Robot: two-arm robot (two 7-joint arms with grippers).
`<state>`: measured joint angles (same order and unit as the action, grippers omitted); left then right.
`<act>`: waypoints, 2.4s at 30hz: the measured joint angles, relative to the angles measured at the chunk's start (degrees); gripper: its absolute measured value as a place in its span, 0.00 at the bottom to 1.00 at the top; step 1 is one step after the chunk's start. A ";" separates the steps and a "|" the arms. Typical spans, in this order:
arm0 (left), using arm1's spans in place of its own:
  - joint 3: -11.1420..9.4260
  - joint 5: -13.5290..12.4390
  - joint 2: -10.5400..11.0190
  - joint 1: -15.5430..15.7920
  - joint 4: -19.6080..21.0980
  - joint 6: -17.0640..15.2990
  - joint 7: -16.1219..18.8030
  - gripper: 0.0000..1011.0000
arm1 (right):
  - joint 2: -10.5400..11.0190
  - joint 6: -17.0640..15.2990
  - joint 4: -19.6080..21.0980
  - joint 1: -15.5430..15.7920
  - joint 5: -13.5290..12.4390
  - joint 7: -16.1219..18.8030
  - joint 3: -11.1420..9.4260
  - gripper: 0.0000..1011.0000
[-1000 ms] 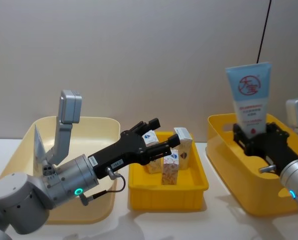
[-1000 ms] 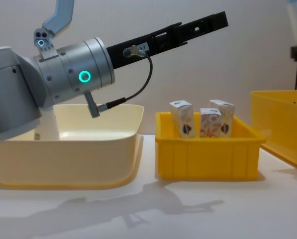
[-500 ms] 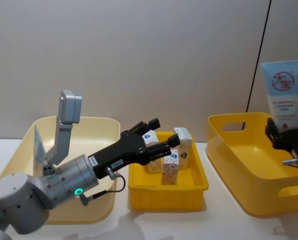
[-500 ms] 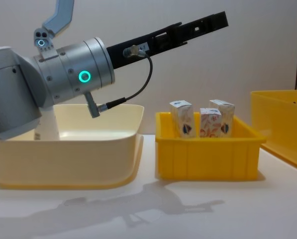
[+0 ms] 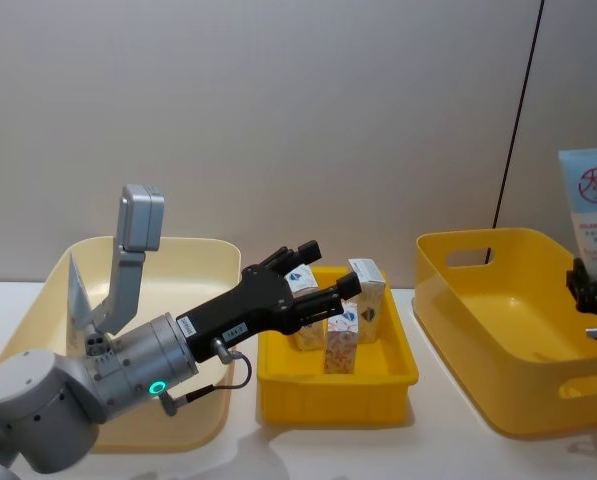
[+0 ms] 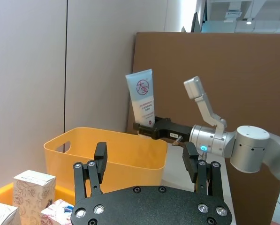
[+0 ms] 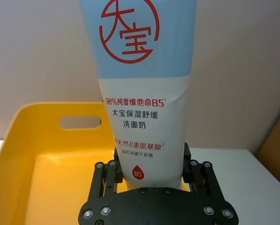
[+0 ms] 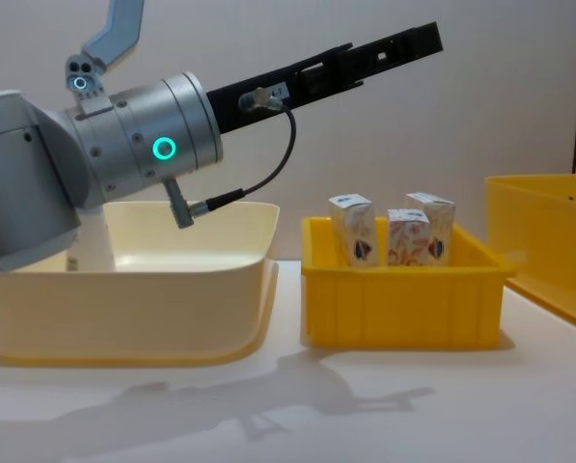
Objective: Bimanual collaborative sorting of washing and personal care products
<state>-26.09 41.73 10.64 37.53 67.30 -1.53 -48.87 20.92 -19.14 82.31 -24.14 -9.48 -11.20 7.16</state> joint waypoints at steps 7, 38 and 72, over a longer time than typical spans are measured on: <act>0.00 0.00 0.00 0.00 0.00 0.00 0.00 0.99 | -0.86 -1.28 -2.93 -1.72 0.41 0.05 0.28 0.65; 0.00 0.00 0.00 0.00 0.00 0.00 0.00 0.99 | -2.60 1.03 -5.91 -4.35 1.51 1.92 1.60 0.99; 0.00 -0.21 0.08 -0.26 0.25 0.00 0.41 0.99 | -3.21 10.59 1.16 -0.61 -3.44 9.00 -1.47 0.99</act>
<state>-26.10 41.52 10.72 37.26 67.55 -1.53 -48.46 17.70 -8.55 83.47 -24.75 -12.92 -2.20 5.69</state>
